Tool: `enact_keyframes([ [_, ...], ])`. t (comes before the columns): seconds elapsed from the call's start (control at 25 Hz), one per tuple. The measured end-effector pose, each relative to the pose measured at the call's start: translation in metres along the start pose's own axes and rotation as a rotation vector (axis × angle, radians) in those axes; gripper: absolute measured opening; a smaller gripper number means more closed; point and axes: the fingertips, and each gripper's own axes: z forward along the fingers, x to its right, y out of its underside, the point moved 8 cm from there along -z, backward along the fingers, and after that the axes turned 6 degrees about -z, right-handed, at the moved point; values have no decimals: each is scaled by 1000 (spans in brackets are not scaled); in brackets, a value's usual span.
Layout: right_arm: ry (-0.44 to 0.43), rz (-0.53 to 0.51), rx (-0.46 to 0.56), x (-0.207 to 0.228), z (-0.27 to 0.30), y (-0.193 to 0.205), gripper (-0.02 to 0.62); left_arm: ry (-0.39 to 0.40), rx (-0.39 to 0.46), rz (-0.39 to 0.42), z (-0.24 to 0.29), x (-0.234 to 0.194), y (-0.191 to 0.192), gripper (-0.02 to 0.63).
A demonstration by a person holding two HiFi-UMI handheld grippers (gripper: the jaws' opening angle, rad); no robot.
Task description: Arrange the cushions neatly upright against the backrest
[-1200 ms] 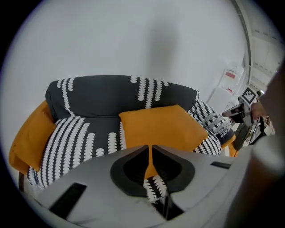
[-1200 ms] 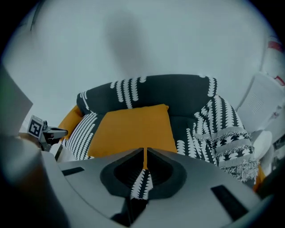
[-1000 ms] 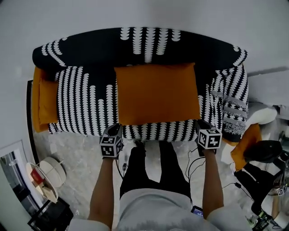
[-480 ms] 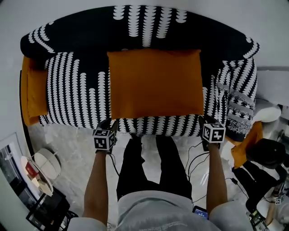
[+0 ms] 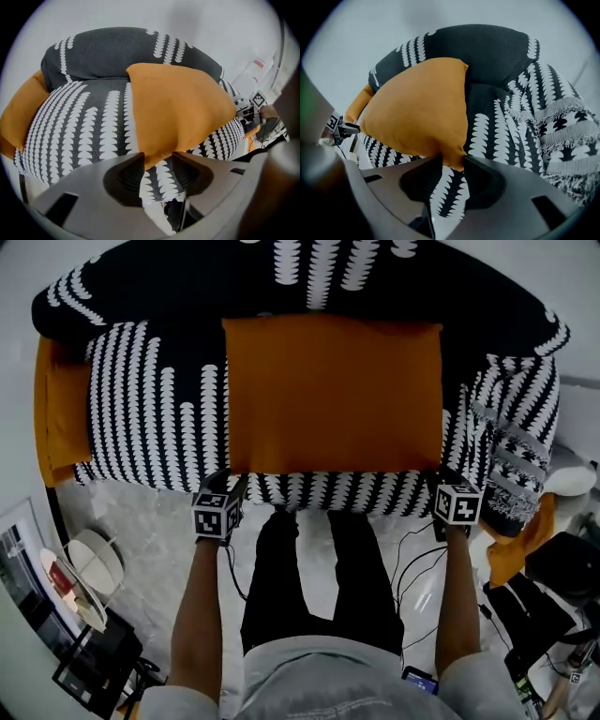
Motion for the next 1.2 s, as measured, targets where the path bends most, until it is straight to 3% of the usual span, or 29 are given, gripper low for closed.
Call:
enact_keyframes([
  [0.16,-11,-16,-13,-5,9,-5,121,-40,20,2,6,-5,-5,197],
  [0.24,-19,-30,-40,-7,10,-5,103,-49,8,1,9,-3,-6,164],
  [0.32,-16,-51,-72,-7,8,-5,40,-55,-7,-11,11,2,-5,131],
  [0.4,-12,-70,-87,-8,4,-8,28,-62,-9,-42,9,3,-10,78],
  [0.56,-31,-86,-92,-6,-8,-15,21,-81,-11,-77,-7,8,-23,37],
  [0.92,-74,-56,-71,-12,-63,-35,18,-103,15,-96,-60,16,-61,18],
  [1.2,-181,-74,-48,-18,-120,-53,18,-111,122,-114,-114,21,-105,18],
])
